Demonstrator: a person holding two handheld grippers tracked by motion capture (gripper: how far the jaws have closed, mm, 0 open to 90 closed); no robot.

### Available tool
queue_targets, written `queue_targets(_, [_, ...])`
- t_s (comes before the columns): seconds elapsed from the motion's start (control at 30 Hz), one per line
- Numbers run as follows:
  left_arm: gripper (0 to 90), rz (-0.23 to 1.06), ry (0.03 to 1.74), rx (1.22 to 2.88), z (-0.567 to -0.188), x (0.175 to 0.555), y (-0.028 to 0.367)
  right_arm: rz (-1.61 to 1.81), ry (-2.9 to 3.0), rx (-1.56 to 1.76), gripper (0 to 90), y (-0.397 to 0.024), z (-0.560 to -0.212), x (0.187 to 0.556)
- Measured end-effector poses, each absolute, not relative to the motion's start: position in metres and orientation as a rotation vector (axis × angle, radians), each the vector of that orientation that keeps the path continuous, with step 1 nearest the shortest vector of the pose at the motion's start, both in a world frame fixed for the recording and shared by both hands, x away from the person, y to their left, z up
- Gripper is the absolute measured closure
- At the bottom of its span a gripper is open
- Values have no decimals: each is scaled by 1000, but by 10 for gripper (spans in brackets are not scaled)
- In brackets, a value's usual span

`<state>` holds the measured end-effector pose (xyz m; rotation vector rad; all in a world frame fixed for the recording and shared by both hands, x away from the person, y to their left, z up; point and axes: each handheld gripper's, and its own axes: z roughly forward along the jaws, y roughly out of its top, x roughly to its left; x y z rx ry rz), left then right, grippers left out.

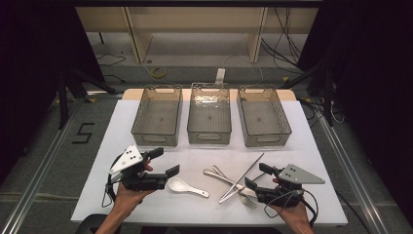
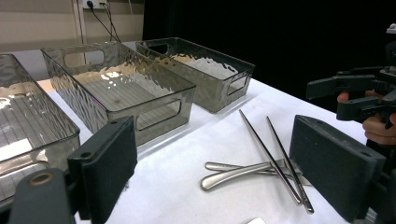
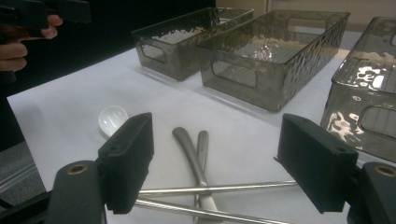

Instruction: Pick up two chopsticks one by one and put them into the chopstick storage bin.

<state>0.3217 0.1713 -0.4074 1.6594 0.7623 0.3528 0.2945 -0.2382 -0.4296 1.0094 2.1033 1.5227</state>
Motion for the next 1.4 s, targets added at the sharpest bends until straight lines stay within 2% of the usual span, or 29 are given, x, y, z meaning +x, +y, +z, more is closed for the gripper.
queue_targets(0.4, [143, 349, 766, 1661, -408, 322, 170, 1383, 2248, 904, 296, -236, -421, 302])
queue_targets(0.7, [143, 351, 772, 1668, -409, 323, 171, 1148, 2504, 679, 314, -239, -405, 329])
queue_targets(0.97, [143, 348, 775, 1676, -409, 324, 169, 824, 2699, 580, 370, -235, -412, 362])
queue_targets(1.07, [143, 344, 777, 1677, -409, 324, 170, 738, 2729, 528, 415, -232, -418, 368])
queue_targets(1.4, [143, 344, 771, 1680, -409, 324, 168, 585, 2865, 437, 488, -227, -439, 382])
